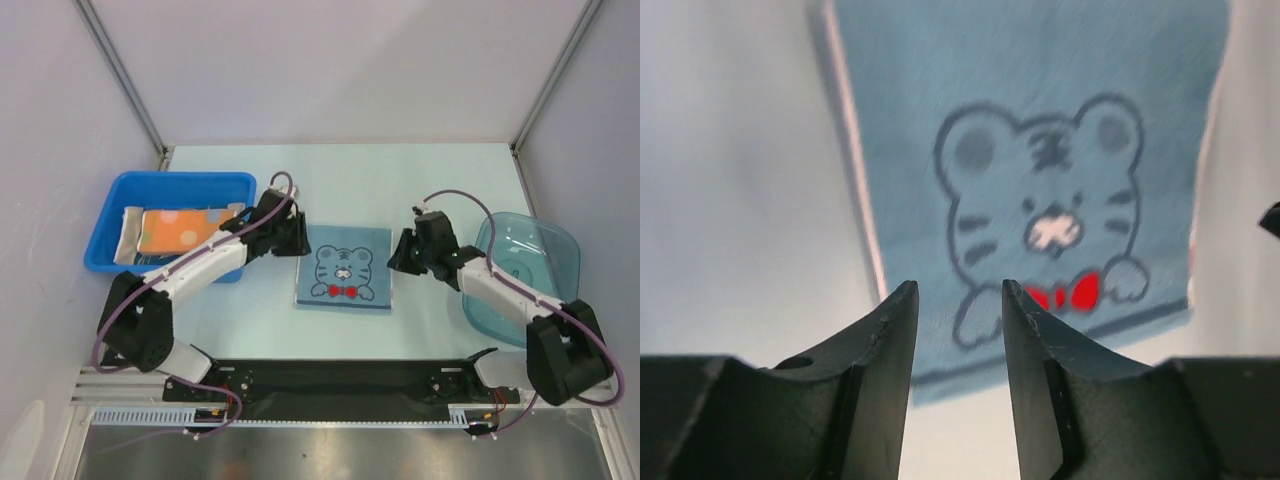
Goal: Fold and stack the towels
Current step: Fold the towel
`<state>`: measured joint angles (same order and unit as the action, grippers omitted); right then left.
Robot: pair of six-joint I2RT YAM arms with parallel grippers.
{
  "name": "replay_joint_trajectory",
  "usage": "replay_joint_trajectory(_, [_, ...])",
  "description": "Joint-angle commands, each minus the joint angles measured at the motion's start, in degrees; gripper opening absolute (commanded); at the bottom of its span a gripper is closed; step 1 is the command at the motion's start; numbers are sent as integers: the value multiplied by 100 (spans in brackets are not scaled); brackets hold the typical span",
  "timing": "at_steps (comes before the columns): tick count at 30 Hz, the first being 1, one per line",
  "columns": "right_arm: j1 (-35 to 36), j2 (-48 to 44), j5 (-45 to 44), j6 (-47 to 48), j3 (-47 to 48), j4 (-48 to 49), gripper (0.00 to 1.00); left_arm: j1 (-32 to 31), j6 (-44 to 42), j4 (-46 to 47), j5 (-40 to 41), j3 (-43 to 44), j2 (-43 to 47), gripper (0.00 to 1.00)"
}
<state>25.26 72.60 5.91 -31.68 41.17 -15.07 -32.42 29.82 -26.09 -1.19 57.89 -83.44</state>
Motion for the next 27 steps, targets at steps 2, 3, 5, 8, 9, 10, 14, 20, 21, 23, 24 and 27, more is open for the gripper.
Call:
replay_joint_trajectory(2, [-231, 790, 225, 531, 716, 671, 24, 78, -705, 209, 163, 958, -830, 45])
replay_joint_trajectory(3, [-293, 939, 296, 618, 804, 750, 24, 105, -741, 279, 163, 1092, -1215, 45])
replay_joint_trajectory(5, [-442, 1448, 384, 891, 1128, 900, 22, 210, -829, 385, -91, 1460, -1586, 45])
replay_joint_trajectory(8, [-679, 2186, 795, 1111, 1507, 1155, 18, 351, -951, 385, -267, 2004, -2307, 45])
replay_joint_trajectory(9, [-732, 2345, 832, 1164, 1587, 1190, 17, 368, -987, 376, -285, 2120, -2448, 45])
replay_joint_trajectory(10, [-846, 2660, 850, 1199, 1657, 1260, 17, 421, -1066, 368, -233, 2313, -2728, 45])
replay_joint_trajectory(14, [-996, 3311, 877, 1497, 2026, 1358, 17, 570, -1154, 429, -171, 2595, -3195, 45])
replay_joint_trajectory(20, [-1049, 3867, 955, 1753, 2370, 1208, 18, 676, -1260, 412, -189, 2807, -3600, 47])
replay_joint_trajectory(21, [-1058, 3902, 956, 1771, 2370, 1208, 19, 676, -1277, 377, -188, 2824, -3635, 47])
replay_joint_trajectory(23, [-1066, 3937, 973, 1806, 2369, 1243, 19, 702, -1312, 367, -232, 2851, -3679, 47])
replay_joint_trajectory(24, [-1084, 3955, 991, 1893, 2387, 1209, 20, 720, -1321, 307, -267, 2877, -3662, 48])
replay_joint_trajectory(27, [-1146, 3833, 1428, 2174, 2650, 781, 24, 738, -1514, 122, -592, 3043, -3487, 52])
